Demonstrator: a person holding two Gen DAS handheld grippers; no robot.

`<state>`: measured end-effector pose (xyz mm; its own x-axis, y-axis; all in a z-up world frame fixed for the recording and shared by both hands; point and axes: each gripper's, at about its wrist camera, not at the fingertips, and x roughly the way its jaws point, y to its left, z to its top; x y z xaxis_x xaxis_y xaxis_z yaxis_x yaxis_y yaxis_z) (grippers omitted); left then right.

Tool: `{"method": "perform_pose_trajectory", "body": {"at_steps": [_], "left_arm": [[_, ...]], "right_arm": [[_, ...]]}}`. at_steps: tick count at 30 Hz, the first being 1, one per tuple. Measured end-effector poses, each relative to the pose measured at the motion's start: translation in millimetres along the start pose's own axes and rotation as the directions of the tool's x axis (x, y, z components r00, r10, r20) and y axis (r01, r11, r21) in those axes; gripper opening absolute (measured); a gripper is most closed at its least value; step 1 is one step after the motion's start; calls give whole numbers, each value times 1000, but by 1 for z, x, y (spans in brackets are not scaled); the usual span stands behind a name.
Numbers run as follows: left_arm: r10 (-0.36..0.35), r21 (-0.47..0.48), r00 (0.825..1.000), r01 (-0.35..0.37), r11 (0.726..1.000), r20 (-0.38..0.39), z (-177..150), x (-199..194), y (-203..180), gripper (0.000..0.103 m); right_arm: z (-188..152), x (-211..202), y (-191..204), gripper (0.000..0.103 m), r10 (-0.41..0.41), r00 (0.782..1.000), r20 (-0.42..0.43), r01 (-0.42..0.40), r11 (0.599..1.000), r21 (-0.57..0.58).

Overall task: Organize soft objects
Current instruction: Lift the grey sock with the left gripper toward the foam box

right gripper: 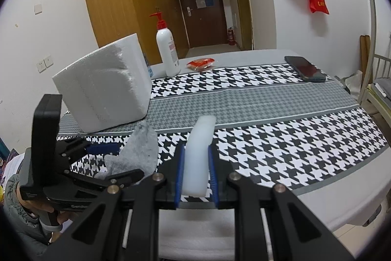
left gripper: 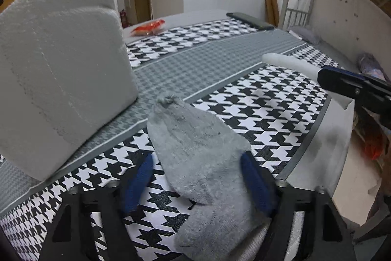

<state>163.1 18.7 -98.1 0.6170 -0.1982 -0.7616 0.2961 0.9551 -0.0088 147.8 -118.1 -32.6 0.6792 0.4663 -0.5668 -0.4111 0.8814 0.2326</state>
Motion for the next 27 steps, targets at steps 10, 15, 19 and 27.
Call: {"method": "perform_pose_trajectory", "body": {"at_steps": [10,15,19,27], "left_arm": [[-1,17,1000,1,1000,29,4,-5,-10,13],[15,15,995,-17,1000,103,8,-28,-7,13],[33,4,987,-34,999,155,10,-46,-3,13],[83,-33,971,-78,996,225,9,-74,7,13]], "right_arm": [[-2,-4,-3,23,15,1000,12,-15,1000,3],[0,-8,-1,23,19,1000,22,-19,1000,-5],[3,-13,6,23,31,999,37,-30,999,-29],[14,-19,23,23,73,996,59,-68,994,-84]]}}
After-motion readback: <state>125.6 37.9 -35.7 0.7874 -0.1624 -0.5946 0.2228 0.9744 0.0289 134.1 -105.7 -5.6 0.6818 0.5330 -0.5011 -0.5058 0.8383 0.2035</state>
